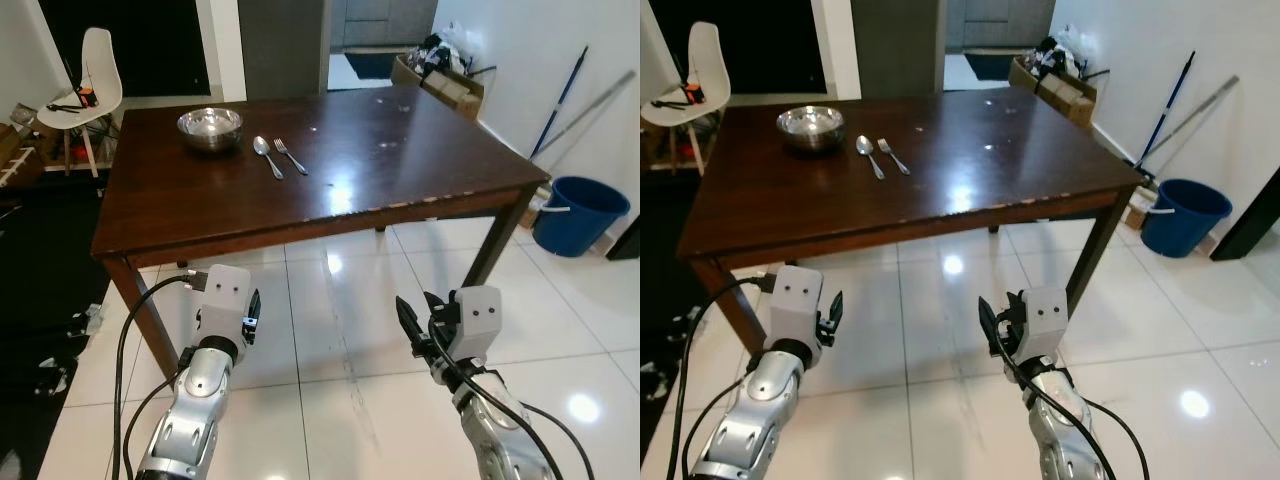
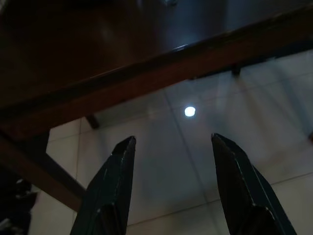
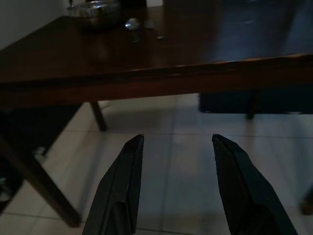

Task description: Setting the table

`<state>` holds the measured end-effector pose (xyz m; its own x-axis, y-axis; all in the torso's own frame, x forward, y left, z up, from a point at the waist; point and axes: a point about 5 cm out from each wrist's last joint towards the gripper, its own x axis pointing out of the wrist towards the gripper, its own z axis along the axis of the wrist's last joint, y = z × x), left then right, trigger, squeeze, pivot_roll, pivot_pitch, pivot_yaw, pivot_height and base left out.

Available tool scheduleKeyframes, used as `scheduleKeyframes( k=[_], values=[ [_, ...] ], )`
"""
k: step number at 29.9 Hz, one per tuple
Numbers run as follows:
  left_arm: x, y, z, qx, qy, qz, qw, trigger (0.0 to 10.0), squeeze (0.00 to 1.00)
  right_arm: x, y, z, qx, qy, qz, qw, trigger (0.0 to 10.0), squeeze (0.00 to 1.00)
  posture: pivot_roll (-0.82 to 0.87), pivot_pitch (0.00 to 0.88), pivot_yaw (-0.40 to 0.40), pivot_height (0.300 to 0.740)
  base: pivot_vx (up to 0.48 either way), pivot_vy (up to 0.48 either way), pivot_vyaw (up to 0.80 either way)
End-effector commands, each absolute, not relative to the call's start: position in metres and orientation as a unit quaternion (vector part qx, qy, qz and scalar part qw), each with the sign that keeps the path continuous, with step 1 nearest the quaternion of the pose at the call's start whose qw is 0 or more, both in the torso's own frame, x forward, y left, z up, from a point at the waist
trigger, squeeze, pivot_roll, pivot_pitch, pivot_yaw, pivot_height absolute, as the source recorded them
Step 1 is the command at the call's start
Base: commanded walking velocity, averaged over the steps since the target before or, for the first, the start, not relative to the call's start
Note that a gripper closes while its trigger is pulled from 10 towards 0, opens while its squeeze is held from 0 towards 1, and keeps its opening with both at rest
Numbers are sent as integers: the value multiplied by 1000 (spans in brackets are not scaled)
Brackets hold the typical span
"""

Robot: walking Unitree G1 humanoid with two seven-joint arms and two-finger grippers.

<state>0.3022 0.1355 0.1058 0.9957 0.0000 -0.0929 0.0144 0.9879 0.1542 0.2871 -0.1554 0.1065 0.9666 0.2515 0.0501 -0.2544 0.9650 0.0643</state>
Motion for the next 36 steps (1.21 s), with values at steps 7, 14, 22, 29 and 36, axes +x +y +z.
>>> scheduleKeyframes(
  k=[7, 14, 22, 29, 36],
  values=[
    [302, 135, 107, 79, 45, -8, 996, 10000, 71, 285, -157, 102, 32, -10, 126, 991, 10000, 0, -70, 0, 72, 740, 480, 0, 0],
    [302, 135, 109, 78, 44, -5, 996, 10000, 67, 285, -155, 106, 28, -19, 134, 990, 10000, 0, -69, 0, 74, 740, 480, 0, 0],
    [306, 141, 120, 71, 29, 13, 997, 10000, 67, 288, -146, 124, 28, -47, 160, 986, 10000, 0, -65, 0, 76, 740, 480, 0, 0],
    [309, 150, 155, 61, -44, 33, 997, 10000, 67, 293, -134, 165, 28, -112, 191, 975, 10000, 0, -63, 0, 75, 740, 480, 0, 0],
    [317, 150, 179, 59, -79, 40, 994, 10000, 63, 302, -142, 188, 18, -148, 168, 974, 10000, 0, -59, 0, 72, 740, 480, 0, 0]
  ],
)
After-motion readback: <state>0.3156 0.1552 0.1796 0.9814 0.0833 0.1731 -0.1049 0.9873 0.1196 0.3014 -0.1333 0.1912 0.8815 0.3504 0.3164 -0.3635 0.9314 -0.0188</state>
